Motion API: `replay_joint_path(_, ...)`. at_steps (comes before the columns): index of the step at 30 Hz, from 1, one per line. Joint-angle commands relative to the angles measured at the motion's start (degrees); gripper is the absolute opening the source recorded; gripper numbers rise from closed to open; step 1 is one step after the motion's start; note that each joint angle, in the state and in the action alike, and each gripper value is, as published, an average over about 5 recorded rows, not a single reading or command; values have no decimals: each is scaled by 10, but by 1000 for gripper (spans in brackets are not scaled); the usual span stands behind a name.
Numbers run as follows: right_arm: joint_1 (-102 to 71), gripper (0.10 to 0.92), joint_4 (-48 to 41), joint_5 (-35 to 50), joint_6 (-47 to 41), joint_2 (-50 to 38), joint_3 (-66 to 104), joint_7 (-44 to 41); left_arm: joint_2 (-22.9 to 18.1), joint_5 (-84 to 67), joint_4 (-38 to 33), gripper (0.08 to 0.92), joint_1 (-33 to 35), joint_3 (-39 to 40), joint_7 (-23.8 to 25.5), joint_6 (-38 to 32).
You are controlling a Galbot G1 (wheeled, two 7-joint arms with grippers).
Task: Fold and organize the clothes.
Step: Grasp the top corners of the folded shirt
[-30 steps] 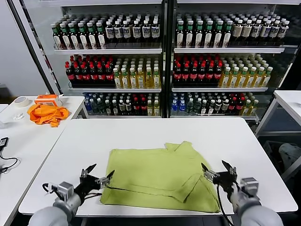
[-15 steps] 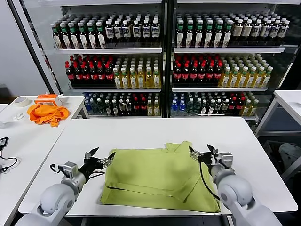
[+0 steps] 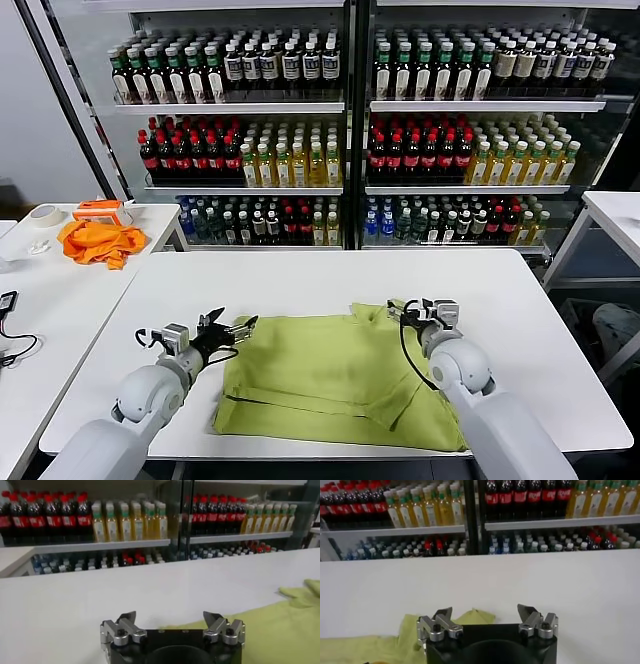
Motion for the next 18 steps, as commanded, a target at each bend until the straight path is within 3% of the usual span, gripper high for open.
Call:
replay_joint_path(1,29,823,-47,-1,-1,18,-14,4,-6,-3,37,823,-32,19,-4,31)
replay_joint_path(14,37,823,-60,-1,-3,27,-18,12,-14,-10,64,823,-43,15,-9,53)
replay_joint_path(18,37,764,-61,1,-5,27,-22,23,-15,-17,62,786,-41,16,-10,52)
